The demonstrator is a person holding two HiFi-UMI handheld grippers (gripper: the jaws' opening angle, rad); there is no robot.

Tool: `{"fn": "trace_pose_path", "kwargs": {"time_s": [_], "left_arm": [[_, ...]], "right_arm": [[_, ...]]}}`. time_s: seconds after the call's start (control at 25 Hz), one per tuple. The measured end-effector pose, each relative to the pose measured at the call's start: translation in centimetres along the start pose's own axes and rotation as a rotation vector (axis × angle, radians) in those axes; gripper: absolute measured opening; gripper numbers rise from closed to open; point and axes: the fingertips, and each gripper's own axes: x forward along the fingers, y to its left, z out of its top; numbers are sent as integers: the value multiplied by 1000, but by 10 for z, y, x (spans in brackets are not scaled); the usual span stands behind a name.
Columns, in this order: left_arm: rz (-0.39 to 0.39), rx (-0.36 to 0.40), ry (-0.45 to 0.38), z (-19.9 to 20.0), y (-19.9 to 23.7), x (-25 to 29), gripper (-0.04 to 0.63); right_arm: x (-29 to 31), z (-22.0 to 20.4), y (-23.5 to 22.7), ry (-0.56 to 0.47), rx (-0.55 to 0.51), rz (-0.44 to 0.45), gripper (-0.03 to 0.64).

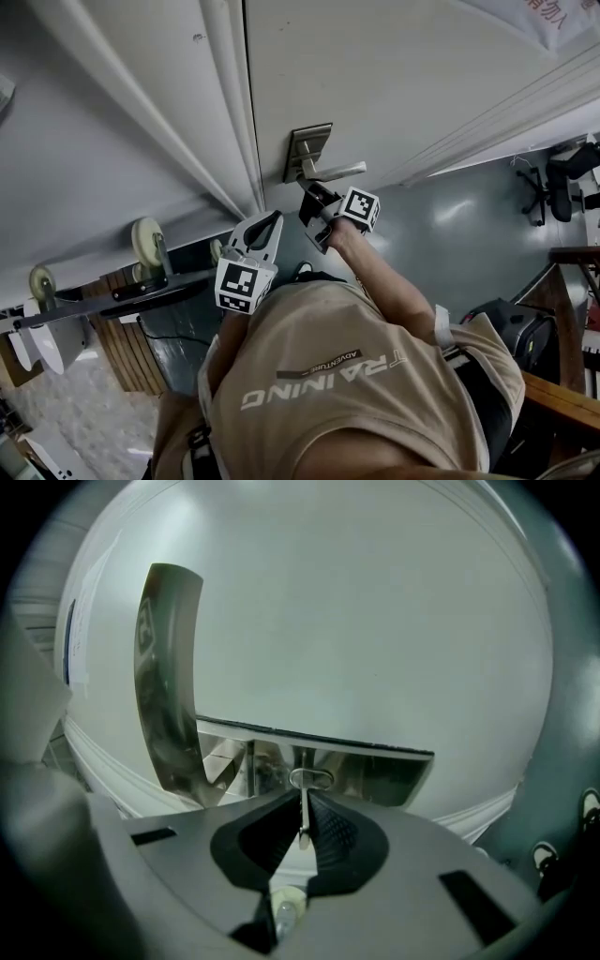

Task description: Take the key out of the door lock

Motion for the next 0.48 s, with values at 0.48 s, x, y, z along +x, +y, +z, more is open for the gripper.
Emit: {"fn": "trace_pose_path", "kwargs": {"time_s": [0.48], "left_arm": [[-23, 34, -6, 6, -7, -4, 9]], "right_arm": [[-4, -1, -1, -17, 10, -18, 17]]}}
